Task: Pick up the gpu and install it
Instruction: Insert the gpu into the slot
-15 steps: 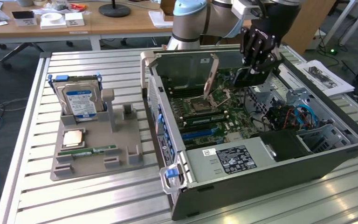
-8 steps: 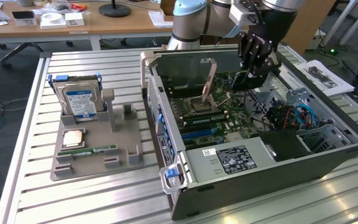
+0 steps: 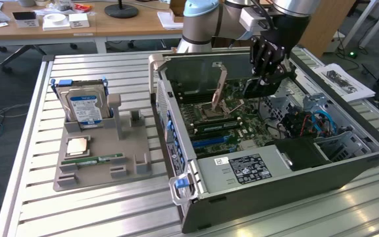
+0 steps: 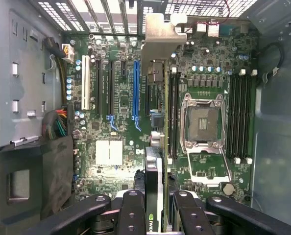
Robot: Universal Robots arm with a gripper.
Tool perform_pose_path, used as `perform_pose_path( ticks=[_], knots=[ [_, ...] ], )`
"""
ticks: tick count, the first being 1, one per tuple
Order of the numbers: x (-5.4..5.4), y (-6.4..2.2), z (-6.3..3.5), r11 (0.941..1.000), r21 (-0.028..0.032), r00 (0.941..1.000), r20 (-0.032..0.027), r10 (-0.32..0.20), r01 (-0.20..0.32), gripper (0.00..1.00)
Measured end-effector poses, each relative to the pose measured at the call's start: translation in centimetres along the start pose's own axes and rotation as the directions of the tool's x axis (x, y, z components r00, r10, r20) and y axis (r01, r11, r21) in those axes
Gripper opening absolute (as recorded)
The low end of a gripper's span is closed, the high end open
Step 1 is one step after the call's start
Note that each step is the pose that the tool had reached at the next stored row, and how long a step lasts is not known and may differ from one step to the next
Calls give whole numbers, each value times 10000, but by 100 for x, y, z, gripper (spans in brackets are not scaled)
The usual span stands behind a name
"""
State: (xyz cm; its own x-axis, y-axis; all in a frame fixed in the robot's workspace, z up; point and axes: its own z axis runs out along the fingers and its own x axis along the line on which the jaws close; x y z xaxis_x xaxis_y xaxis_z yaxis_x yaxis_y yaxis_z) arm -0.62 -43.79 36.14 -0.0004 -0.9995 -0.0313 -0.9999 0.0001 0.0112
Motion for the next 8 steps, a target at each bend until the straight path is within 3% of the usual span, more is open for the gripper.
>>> perform_pose_path(
  ticks=[8],
  knots=[
    [30,25,38,9998,5,9998,2,176,-176,27]
  ],
)
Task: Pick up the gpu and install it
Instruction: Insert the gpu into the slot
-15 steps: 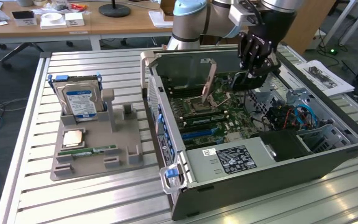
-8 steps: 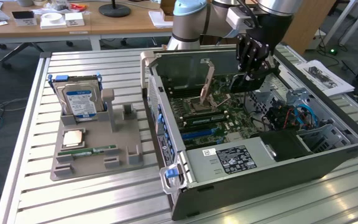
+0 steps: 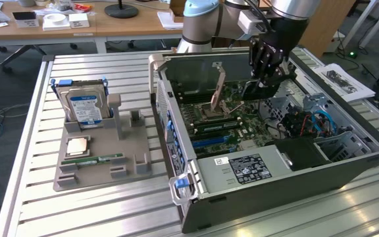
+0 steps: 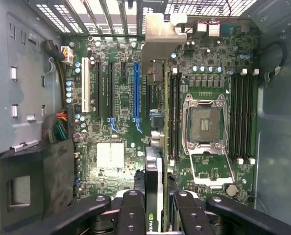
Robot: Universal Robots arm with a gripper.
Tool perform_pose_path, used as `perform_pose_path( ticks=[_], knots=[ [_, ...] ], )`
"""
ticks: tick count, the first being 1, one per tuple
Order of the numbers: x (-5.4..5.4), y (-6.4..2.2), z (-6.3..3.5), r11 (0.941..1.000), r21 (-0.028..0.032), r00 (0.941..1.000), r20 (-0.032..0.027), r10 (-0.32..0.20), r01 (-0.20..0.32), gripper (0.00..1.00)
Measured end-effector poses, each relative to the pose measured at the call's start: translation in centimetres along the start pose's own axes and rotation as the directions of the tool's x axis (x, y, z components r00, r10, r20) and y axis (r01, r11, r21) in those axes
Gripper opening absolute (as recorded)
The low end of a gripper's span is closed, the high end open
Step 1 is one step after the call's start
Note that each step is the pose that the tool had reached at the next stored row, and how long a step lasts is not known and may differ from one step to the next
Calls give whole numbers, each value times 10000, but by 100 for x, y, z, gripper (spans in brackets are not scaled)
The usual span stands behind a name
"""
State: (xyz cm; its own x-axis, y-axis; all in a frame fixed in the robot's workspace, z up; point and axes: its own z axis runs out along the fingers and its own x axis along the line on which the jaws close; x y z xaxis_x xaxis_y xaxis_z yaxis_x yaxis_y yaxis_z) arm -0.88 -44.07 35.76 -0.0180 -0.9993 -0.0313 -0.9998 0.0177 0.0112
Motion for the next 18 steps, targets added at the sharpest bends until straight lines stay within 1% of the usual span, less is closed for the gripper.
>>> perform_pose_path(
  ticks=[8,14,18],
  knots=[
    [50,23,41,9999,4,9999,2,108,-108,27],
    [88,53,100,9999,12,9999,2,107,-107,27],
    [96,58,112,9999,11,9999,0,105,-105,27]
  ],
)
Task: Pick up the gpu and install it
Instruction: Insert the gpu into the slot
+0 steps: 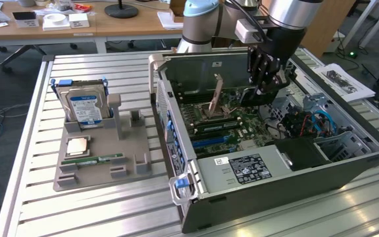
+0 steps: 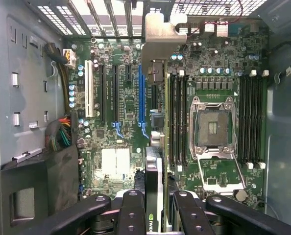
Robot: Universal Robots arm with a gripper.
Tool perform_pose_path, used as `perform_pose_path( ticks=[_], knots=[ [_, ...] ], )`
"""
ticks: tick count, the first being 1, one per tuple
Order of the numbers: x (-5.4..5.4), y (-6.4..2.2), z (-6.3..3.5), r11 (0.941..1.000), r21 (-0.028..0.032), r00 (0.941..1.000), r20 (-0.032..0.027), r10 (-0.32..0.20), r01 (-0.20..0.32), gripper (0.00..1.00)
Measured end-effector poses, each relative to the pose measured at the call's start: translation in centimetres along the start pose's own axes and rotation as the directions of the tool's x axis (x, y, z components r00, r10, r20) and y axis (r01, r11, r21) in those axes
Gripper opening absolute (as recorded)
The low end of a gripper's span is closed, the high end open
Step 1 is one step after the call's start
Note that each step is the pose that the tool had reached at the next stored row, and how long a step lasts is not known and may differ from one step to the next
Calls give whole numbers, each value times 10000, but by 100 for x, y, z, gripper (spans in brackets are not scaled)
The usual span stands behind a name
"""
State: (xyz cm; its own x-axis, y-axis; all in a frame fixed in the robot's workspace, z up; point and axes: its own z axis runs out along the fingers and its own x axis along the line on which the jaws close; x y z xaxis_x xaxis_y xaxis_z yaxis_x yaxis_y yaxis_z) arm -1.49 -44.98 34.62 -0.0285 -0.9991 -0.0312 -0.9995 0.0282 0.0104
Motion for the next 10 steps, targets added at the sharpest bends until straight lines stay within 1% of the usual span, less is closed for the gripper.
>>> perform_pose_path(
  ticks=[6,10],
  knots=[
    [0,1,5,10000,2,10000,4,2,-2,27],
    [2,9,58,10000,1,10000,2,3,-3,27]
  ],
)
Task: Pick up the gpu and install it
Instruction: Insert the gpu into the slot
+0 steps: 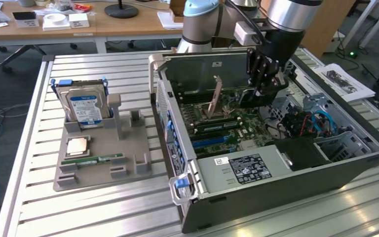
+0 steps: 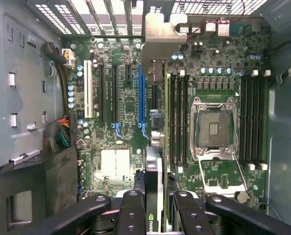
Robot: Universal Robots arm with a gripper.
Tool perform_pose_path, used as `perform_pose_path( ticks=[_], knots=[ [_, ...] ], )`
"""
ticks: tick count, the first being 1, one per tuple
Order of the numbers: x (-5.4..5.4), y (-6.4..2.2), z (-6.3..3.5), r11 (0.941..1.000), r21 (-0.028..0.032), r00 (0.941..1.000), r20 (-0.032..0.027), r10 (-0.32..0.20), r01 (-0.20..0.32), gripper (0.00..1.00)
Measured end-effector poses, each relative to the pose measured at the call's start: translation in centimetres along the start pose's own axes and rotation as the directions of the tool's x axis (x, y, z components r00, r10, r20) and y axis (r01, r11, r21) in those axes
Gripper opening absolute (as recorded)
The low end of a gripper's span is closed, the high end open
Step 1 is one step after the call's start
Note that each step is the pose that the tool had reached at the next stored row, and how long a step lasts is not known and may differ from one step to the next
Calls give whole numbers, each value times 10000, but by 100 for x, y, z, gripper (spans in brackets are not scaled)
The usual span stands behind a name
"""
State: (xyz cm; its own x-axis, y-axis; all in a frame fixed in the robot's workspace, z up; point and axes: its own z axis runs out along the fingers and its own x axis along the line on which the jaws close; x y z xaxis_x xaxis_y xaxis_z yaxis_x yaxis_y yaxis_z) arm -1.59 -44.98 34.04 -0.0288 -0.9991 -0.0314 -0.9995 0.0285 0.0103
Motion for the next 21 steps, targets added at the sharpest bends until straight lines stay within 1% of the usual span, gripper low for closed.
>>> perform_pose_path(
  ticks=[13,21],
  knots=[
    [8,36,218,10000,0,10000,1,-1,1,27],
    [8,40,224,10000,0,10000,-2,-1,1,27]
  ],
)
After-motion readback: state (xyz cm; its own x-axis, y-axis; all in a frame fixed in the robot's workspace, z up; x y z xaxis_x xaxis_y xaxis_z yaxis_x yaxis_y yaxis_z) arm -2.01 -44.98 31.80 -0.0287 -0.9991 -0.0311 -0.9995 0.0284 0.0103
